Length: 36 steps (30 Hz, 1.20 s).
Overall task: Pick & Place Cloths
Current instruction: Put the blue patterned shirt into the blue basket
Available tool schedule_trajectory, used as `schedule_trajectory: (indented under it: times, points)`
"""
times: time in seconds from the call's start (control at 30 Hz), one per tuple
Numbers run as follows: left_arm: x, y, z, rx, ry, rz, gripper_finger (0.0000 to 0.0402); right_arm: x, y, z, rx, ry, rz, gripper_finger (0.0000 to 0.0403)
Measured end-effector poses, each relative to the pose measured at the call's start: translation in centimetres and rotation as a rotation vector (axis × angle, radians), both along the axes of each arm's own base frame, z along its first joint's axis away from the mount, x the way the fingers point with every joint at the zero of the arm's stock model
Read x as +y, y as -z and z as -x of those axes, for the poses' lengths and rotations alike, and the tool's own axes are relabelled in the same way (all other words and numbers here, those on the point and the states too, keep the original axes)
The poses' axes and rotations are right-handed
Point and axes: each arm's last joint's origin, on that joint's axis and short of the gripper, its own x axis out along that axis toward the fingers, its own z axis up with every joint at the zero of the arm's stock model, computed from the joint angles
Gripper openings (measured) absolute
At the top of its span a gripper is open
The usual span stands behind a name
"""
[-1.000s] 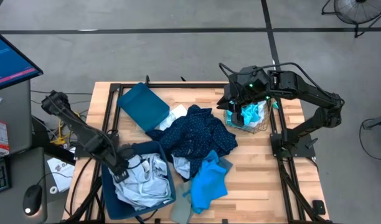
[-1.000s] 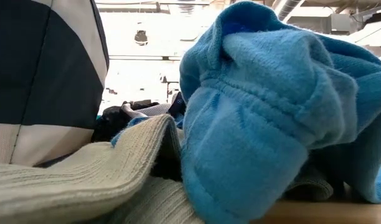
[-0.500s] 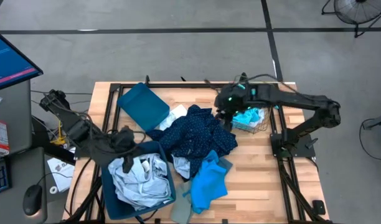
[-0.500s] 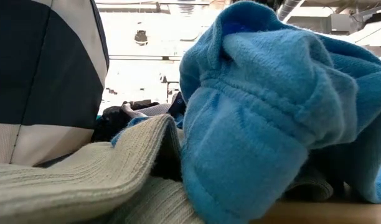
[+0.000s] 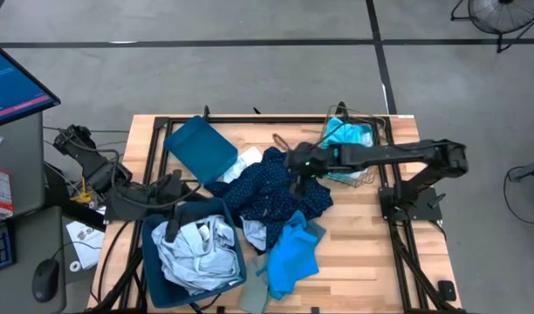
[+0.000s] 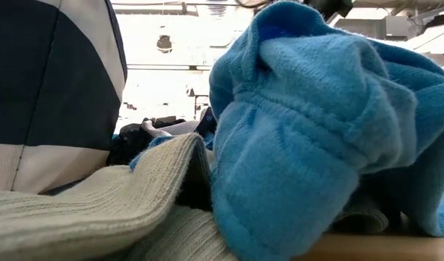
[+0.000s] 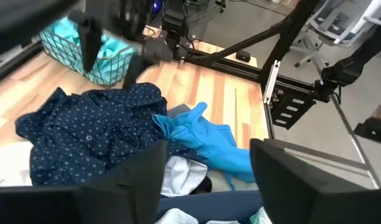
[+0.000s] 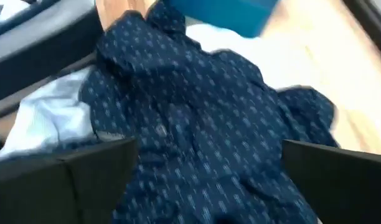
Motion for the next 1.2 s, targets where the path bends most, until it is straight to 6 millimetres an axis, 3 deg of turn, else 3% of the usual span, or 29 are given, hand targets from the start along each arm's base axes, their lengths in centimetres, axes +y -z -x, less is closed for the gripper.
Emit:
schedule_trajectory:
  times: [0.17, 0.33, 0.57, 0.67, 0.73, 0.9, 0.93, 1.03, 1.2]
  points:
    - [0.5, -0.1, -0.2, -0.013, -0.055, -0.025, 0.0265, 0.0, 3.4, -3.0, 0.091, -0.006, -0.004, 0.0386]
    - [1.2, -0.3, -0.2, -0.024, -0.087, -0.024, 0.0274, -0.8, 6.7, -5.1, 0.185, 0.012, -0.011, 0.0380]
    - [1.6, -0.5, 0.1, -0.032, -0.093, -0.027, 0.0274, -1.3, 11.7, -6.4, 0.405, 0.069, -0.059, 0.0377]
    - [1.5, -0.4, 0.0, -0.028, -0.086, -0.046, 0.0274, -0.8, 12.2, -6.5, 0.482, 0.093, -0.044, 0.0338]
    - [1.6, -0.4, 0.0, -0.029, -0.087, -0.046, 0.0273, -0.4, 12.2, -6.6, 0.494, 0.089, -0.032, 0.0282]
    - [1.6, -0.4, 0.0, -0.036, -0.110, -0.056, 0.0273, 0.2, 11.1, -6.8, 0.477, 0.076, -0.032, 0.0052]
    - [1.7, -0.5, 0.1, -0.038, -0.112, -0.057, 0.0273, 0.2, 10.7, -6.8, 0.468, 0.072, -0.032, 0.0031]
    - [1.7, -0.5, 0.1, -0.042, -0.117, -0.056, 0.0273, 0.2, 8.0, -6.7, 0.415, 0.075, -0.039, 0.0030]
    - [1.8, -0.6, 0.1, -0.050, -0.141, -0.095, 0.0273, 0.2, 0.6, -5.4, 0.230, 0.082, -0.032, 0.0024]
